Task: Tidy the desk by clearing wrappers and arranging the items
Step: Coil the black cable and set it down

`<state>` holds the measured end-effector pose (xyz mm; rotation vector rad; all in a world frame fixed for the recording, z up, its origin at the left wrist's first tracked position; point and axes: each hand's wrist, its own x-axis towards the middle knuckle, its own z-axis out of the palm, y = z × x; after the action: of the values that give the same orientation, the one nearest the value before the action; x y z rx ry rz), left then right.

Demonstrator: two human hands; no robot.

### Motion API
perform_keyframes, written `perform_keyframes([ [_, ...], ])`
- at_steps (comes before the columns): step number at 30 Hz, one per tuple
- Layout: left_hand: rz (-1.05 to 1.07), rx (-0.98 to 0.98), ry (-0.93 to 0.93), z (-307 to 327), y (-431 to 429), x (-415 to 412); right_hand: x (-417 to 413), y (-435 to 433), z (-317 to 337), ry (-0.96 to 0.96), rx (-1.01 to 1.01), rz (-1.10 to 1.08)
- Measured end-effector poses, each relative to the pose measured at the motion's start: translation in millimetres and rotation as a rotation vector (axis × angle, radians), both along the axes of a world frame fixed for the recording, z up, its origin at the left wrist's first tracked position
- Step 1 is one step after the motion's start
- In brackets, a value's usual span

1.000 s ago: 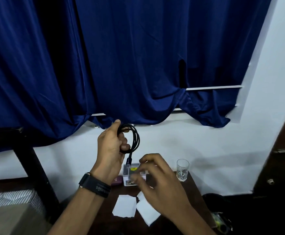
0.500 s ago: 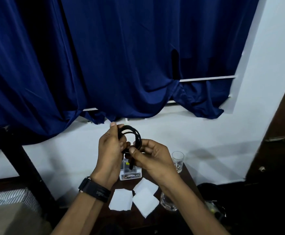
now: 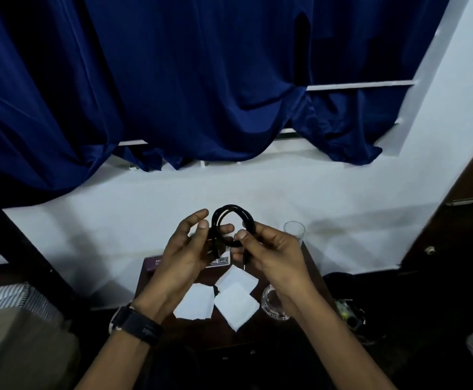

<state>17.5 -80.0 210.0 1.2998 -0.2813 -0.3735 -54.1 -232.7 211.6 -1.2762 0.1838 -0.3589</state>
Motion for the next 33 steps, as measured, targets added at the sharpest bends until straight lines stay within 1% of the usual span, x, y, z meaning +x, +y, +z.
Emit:
perform_keyframes([
  [4, -0.019, 0.032, 0.010, -14.9, 2.5, 6.0, 6.4, -13.4, -10.5, 0.039, 0.010, 0.028],
  [10, 0.047, 0.188, -0.013, -59.7, -10.9, 14.5, 20.2, -36.9, -50.8, 0.210, 0.010, -0.001],
  [12, 0.072, 0.229, 0.011, -83.9, -20.1, 21.8, 27.6, -45.0, -69.6, 0.279, 0.025, -0.025],
  [17, 0.183, 0.373, 0.036, -156.1, -31.7, 43.3, 64.1, -73.2, -116.3, 0.407, 0.146, -0.122],
  [21, 0.246, 0.470, 0.022, -197.4, -34.5, 62.4, 115.7, -91.6, -156.4, 0.515, 0.096, -0.163],
  [24, 0.302, 0.484, 0.026, -217.9, -35.8, 80.7, 157.2, -100.4, -189.7, 0.570, 0.039, -0.143],
  [27, 0.345, 0.435, 0.073, -228.9, -34.9, 96.7, 195.7, -103.7, -224.7, 0.614, -0.021, -0.103],
  [33, 0.413, 0.342, 0.119, -225.1, -28.6, 109.2, 240.1, -103.8, -272.6, 0.688, -0.117, -0.046],
])
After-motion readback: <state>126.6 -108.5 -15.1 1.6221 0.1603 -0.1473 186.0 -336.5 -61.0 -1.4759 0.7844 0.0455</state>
